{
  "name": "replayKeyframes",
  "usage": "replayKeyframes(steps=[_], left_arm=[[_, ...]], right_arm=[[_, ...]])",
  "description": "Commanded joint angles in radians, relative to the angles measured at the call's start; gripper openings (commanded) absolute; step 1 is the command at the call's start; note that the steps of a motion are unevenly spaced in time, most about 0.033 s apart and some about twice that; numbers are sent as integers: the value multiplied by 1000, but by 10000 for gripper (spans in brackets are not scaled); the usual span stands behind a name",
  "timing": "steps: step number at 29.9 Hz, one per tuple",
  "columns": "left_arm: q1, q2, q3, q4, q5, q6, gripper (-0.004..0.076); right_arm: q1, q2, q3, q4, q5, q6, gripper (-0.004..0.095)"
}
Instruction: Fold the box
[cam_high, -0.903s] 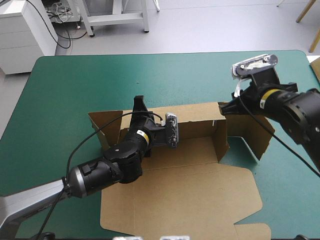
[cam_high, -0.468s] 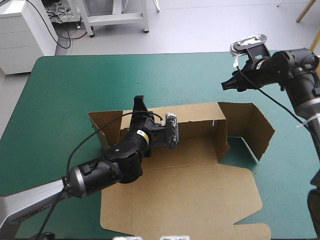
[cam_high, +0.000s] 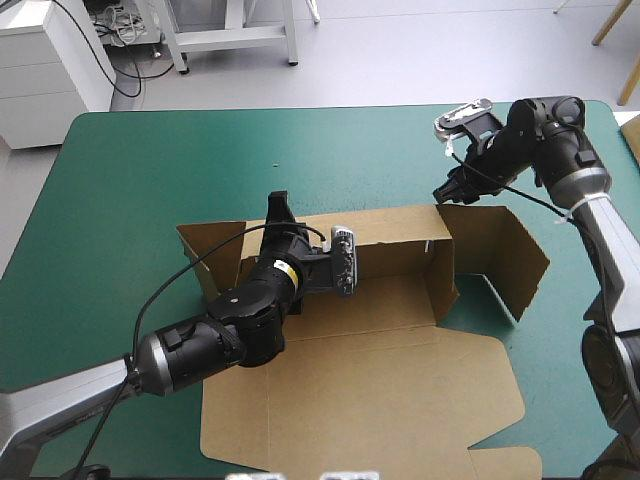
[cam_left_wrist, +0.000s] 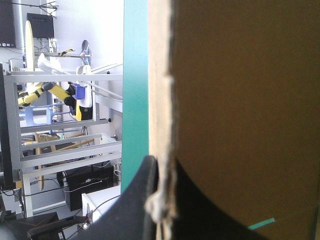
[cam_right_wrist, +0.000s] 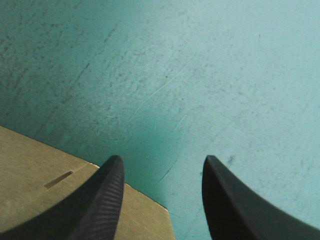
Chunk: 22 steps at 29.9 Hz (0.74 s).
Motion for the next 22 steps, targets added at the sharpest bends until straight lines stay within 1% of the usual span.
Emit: replayKeyframes(steps=[1,10,14,22], left_arm=[[-7,-22,-15,-14,-43,-12,-8],[-5,4,-15,-9,-64,-12,-8],[-5,6,-15,-1,-73,-12,-8],[-5,6,-15,14,-73,-12,-8]], right_arm=[[-8,-46,-33,19,-22,-13,456],[-8,-90,-5,44,-22,-21,456],[-8,-133,53,44,-22,-46,456],[-8,-188,150,53,-22,-46,456]])
